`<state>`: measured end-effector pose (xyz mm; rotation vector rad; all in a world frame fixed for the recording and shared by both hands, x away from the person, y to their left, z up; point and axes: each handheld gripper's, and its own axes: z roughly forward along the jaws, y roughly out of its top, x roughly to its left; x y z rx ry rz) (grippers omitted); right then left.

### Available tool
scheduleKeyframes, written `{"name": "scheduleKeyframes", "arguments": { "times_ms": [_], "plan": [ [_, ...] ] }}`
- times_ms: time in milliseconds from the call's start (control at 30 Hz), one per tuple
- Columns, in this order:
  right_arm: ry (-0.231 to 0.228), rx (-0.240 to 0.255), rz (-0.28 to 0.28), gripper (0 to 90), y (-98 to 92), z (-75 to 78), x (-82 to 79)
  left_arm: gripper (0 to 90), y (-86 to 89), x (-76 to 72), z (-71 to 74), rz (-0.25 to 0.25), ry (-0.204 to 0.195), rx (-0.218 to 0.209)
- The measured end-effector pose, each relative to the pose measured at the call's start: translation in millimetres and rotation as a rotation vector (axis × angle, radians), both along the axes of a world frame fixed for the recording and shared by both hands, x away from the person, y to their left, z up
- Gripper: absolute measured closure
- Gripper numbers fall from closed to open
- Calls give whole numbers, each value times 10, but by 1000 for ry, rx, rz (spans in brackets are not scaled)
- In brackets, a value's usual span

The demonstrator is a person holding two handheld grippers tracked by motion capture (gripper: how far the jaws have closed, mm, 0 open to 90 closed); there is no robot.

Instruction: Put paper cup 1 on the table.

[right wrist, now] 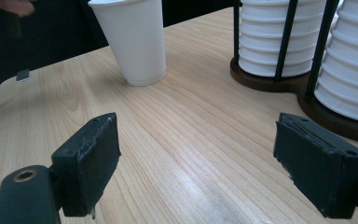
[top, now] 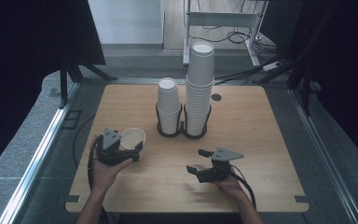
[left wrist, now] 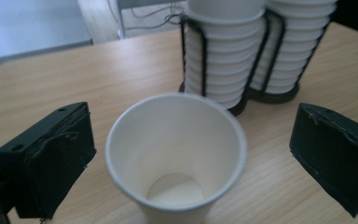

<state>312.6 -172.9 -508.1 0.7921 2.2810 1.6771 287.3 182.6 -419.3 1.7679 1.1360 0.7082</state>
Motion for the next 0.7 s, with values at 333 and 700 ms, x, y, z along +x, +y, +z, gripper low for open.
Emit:
{"name": "scheduleKeyframes", "arguments": {
  "times_ms": [333,700],
  "plan": [
    [1,2,0,146,-6,4,1,39,-209,-107,60,-167,-27,-55],
    [-8,15,-19,146,-40,28,8,50,-448,-77,-84,-287,29,-99]
  ]
}}
